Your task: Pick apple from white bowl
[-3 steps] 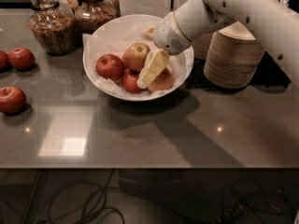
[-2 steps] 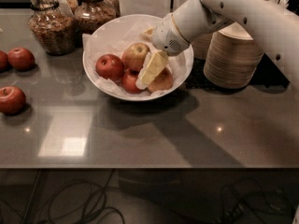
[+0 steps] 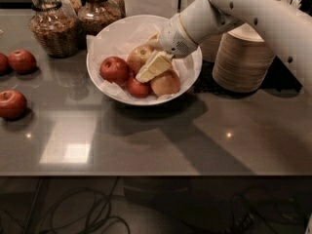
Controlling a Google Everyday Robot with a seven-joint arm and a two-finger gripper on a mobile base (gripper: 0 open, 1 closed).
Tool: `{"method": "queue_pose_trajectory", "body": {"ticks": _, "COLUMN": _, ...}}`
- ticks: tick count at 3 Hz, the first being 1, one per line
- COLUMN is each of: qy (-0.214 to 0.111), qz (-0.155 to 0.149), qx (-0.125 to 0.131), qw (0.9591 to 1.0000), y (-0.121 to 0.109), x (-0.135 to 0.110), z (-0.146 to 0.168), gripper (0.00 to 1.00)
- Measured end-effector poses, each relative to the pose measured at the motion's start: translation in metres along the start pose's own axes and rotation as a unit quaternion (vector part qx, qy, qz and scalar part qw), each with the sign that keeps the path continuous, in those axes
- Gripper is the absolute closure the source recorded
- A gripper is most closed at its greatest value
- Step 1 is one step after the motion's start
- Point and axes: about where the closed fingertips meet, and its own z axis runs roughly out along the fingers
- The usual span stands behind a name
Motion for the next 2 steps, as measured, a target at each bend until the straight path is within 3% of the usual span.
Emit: {"method": "queue_pose_trajectory", "body": {"ticks": 2, "qy": 0.0, "qz": 0.0, "qx": 0.0, "qw": 1.0, "y": 0.0, "x": 0.0001, "z": 0.0, "gripper": 0.89}}
